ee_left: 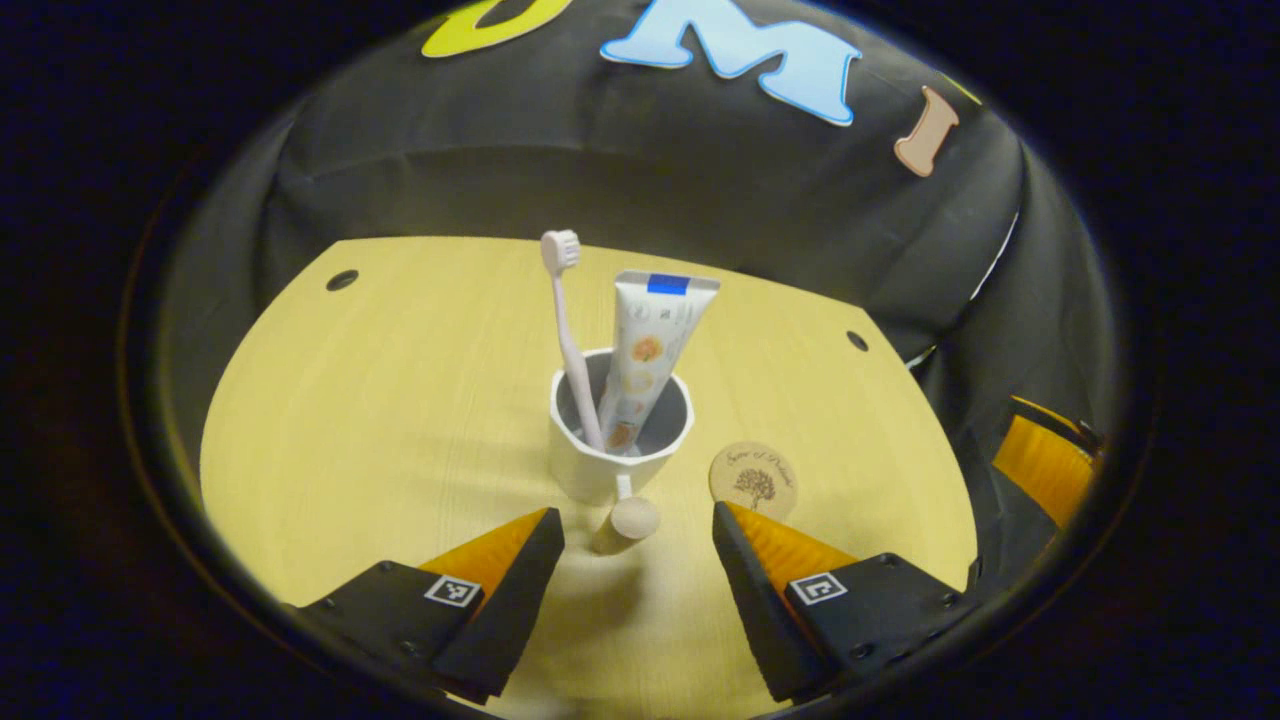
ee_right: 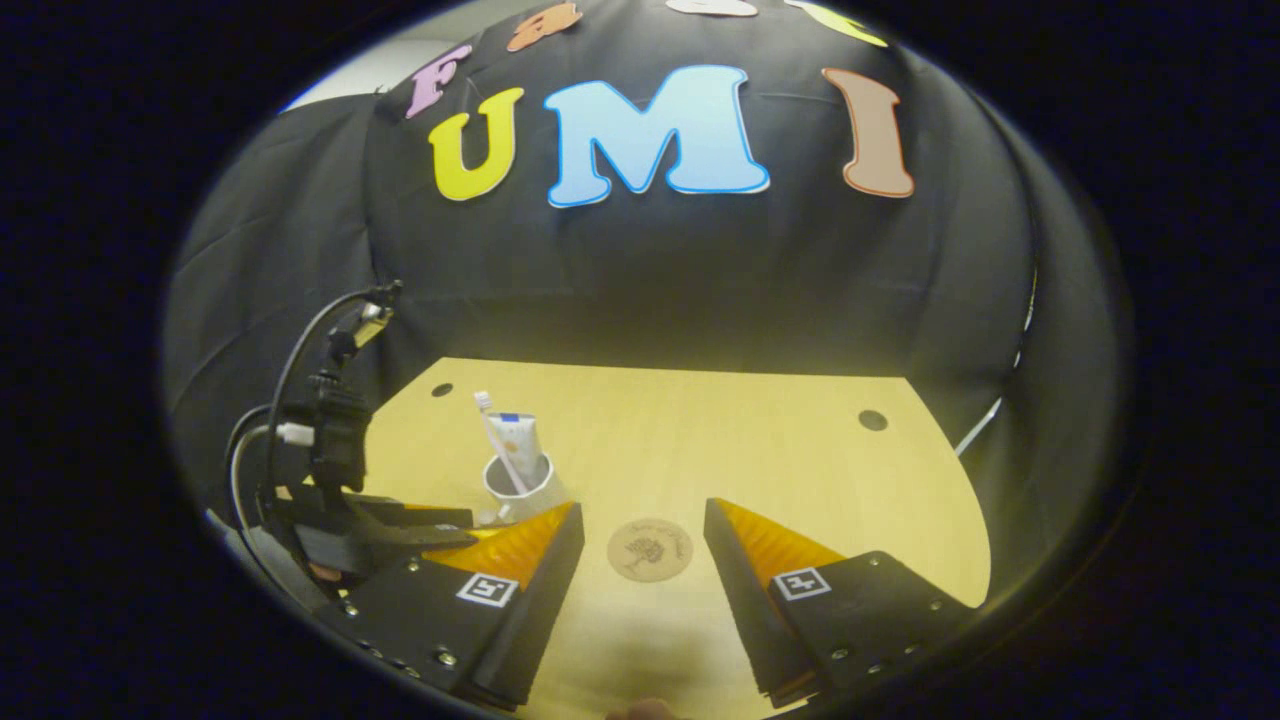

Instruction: Put the toothbrush and toothpaste on the desktop into the cup, then pick up the cup and place it on the coaster on the desktop.

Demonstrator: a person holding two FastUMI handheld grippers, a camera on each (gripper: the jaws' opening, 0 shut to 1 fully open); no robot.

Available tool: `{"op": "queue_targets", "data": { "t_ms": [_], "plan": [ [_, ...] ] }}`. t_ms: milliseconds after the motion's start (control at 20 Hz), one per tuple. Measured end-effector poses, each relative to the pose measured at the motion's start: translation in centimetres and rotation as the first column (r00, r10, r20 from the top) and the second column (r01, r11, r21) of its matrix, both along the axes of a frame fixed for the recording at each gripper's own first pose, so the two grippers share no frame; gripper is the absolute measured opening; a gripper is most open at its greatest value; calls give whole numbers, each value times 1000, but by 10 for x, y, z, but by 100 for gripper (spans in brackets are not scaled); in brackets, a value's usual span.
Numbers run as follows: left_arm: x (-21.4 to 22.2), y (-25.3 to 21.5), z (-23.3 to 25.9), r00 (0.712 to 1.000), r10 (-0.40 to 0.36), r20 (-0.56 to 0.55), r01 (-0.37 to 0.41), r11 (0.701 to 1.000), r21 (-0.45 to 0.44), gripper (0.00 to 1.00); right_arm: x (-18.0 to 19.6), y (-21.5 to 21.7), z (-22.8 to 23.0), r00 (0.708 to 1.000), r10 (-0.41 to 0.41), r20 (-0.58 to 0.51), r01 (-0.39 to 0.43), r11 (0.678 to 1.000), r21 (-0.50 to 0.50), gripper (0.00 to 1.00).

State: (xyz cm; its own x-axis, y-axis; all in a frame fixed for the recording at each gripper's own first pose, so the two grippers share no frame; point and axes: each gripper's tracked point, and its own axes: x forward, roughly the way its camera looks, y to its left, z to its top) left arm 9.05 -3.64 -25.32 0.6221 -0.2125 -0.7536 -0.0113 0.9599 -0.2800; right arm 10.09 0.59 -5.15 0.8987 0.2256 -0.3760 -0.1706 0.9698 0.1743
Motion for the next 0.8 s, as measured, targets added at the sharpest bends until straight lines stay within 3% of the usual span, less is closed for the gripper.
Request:
{"op": "queue_targets", "data": {
  "t_ms": [200,350,400,500,700,800],
  "plan": [
    [13,-1,-14,998,7,-70,-7,1000,14,93,-7,-15,-22,998,-29,-53,30,999,14,78],
    [19,2,-17,995,2,-102,3,999,49,99,-8,-27,-33,995,-52,-80,54,998,20,78],
    [20,3,-21,993,0,-116,7,998,58,97,-8,-32,-34,995,-67,-77,69,998,15,75],
    [21,2,-26,988,-9,-151,18,998,58,93,-5,-39,-36,994,-85,-74,86,996,1,78],
    [24,6,-37,973,-12,-231,30,997,77,93,-3,-44,-42,992,-111,-63,110,994,-15,78],
    [25,6,-42,965,-1,-261,17,998,59,73,-5,-45,-45,990,-122,-69,121,993,-12,78]
  ]
}}
